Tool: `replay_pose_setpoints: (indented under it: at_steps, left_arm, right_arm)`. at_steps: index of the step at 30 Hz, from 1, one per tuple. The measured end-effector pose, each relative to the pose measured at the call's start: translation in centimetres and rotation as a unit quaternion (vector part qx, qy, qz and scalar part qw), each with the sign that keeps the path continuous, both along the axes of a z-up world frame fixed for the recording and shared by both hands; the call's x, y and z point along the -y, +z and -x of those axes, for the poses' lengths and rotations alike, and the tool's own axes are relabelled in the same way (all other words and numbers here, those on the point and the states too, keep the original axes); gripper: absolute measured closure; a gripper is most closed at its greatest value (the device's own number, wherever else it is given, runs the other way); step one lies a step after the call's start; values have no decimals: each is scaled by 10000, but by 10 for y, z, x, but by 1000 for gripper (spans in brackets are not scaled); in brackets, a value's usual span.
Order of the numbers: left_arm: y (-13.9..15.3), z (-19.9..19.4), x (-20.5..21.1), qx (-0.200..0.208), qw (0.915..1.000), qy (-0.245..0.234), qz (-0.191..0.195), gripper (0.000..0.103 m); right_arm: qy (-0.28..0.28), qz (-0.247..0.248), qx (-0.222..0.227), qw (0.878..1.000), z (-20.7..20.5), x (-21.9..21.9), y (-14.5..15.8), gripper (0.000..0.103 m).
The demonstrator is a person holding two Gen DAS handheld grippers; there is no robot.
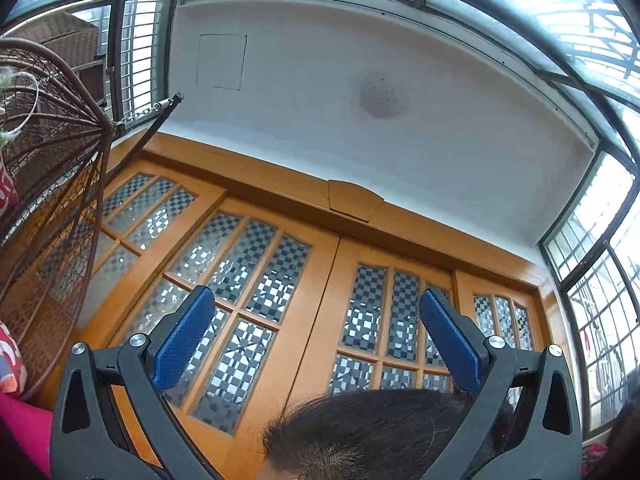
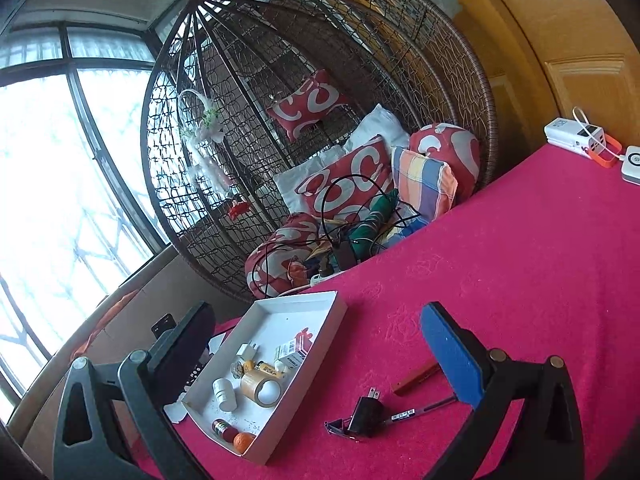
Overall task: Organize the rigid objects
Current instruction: 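Lift both open tools away from the tray toward the remaining items, then grasp the black plug charger with the right tool while the left tool grasps the blue binder clip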
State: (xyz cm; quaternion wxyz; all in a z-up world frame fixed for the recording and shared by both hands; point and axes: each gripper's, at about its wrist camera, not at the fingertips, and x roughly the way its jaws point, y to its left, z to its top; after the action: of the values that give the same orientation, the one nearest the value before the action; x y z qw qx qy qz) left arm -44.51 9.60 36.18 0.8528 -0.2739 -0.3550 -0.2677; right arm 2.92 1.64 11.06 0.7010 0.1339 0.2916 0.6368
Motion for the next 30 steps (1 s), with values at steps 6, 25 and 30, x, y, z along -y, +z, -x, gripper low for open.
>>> replay_pose_setpoints:
  at_steps: [6, 25, 30]
  left_arm:
    - [0, 3, 6, 76, 9999, 75, -108, 0]
    - [-35, 7, -21, -165, 9920, 1233, 236, 0]
    - [-100, -19, -70, -2735, 8783, 3718, 1251, 0]
  right_arm:
    - [10, -47, -11, 10000, -2, 3, 0, 0]
    - [58, 1099, 671, 9917, -3, -26, -31, 0]
    - [128, 1838, 955, 9782, 4, -50, -56, 0]
